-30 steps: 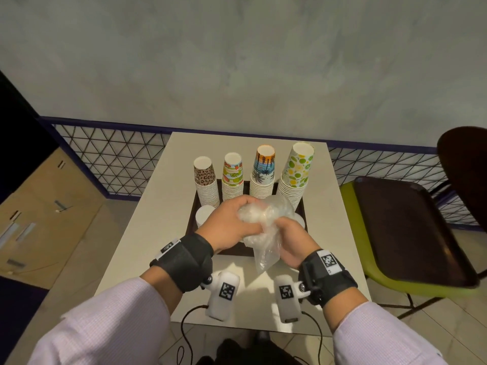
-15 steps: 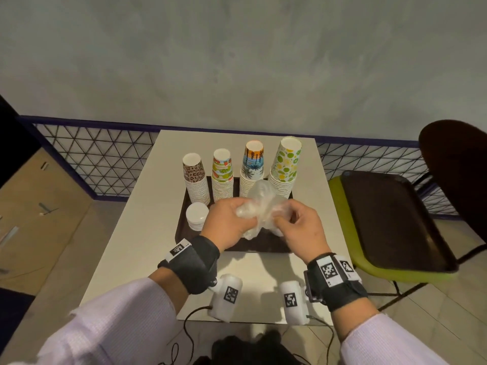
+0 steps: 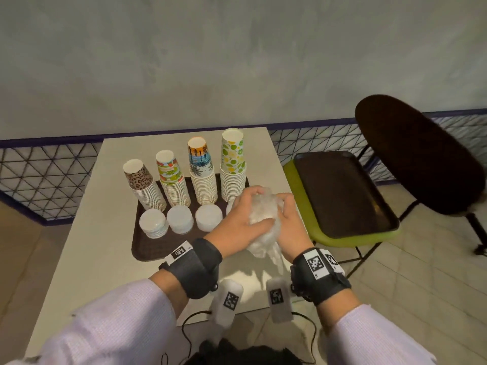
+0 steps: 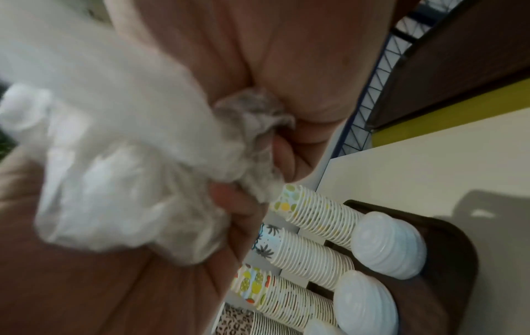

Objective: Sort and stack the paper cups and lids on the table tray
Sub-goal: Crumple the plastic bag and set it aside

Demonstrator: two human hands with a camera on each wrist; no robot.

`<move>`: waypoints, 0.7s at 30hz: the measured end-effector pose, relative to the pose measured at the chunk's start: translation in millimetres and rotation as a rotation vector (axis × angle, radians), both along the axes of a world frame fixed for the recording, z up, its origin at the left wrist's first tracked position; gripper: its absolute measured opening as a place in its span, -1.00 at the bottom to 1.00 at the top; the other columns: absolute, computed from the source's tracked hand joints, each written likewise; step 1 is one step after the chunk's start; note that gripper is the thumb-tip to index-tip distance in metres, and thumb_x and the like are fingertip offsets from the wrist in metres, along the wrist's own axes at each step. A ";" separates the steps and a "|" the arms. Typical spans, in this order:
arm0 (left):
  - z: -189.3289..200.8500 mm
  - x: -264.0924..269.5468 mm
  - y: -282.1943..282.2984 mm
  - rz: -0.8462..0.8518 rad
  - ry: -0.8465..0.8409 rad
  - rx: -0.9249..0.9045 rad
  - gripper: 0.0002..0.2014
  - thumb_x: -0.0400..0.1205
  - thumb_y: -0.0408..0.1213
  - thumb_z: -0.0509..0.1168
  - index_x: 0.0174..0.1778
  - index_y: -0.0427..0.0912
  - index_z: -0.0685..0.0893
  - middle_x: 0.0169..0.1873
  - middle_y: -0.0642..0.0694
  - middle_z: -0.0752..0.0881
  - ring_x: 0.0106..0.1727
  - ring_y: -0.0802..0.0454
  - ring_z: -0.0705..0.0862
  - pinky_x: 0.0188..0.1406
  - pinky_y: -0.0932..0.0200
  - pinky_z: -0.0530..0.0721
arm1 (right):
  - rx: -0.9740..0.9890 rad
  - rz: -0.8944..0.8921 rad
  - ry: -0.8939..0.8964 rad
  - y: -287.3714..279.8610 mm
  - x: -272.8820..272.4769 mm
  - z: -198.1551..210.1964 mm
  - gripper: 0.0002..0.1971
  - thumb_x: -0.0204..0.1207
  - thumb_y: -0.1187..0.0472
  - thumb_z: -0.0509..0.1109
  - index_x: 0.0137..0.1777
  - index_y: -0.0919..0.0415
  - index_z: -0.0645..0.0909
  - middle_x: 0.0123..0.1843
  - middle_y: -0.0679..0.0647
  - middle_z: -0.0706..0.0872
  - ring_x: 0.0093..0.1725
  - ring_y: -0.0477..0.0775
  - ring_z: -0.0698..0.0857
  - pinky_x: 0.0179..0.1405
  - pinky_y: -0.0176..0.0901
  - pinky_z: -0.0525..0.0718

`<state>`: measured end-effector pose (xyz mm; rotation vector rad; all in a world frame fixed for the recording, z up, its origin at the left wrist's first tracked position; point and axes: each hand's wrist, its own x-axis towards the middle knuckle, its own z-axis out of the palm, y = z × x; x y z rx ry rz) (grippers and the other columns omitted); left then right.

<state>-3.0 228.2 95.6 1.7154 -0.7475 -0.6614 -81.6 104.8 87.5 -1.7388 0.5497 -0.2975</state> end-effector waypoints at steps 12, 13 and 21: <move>-13.8 -53.7 -116.6 -0.061 -0.124 0.131 -0.75 0.52 -0.16 0.44 0.08 0.20 0.69 0.09 0.11 0.78 0.16 0.08 0.74 0.23 0.09 0.66 | 0.775 -0.054 0.012 -106.9 -112.5 0.9 -0.48 0.36 0.03 0.30 0.28 0.26 0.70 -0.03 0.11 0.70 -0.03 0.11 0.61 -0.10 0.05 0.66; -14.6 -62.0 -128.8 -0.029 -0.112 0.126 -0.80 0.58 -0.22 0.42 0.06 0.16 0.69 0.04 0.06 0.78 0.12 0.05 0.75 0.19 0.07 0.68 | 0.750 -0.027 0.041 -116.2 -123.2 -1.6 -0.45 0.35 0.02 0.33 0.34 0.18 0.69 0.02 0.13 0.70 0.01 0.15 0.62 -0.08 0.10 0.68; -42.3 -99.8 -213.0 0.135 0.199 0.004 -0.49 0.59 -0.03 0.16 0.47 -0.06 0.51 0.31 -0.16 0.72 0.31 -0.10 0.77 0.32 -0.26 0.76 | 0.557 -0.007 -0.027 -171.3 -175.9 -5.0 -0.68 0.62 0.34 0.45 0.31 0.24 0.48 -0.18 0.23 0.73 -0.40 0.08 0.64 -0.41 -0.15 0.55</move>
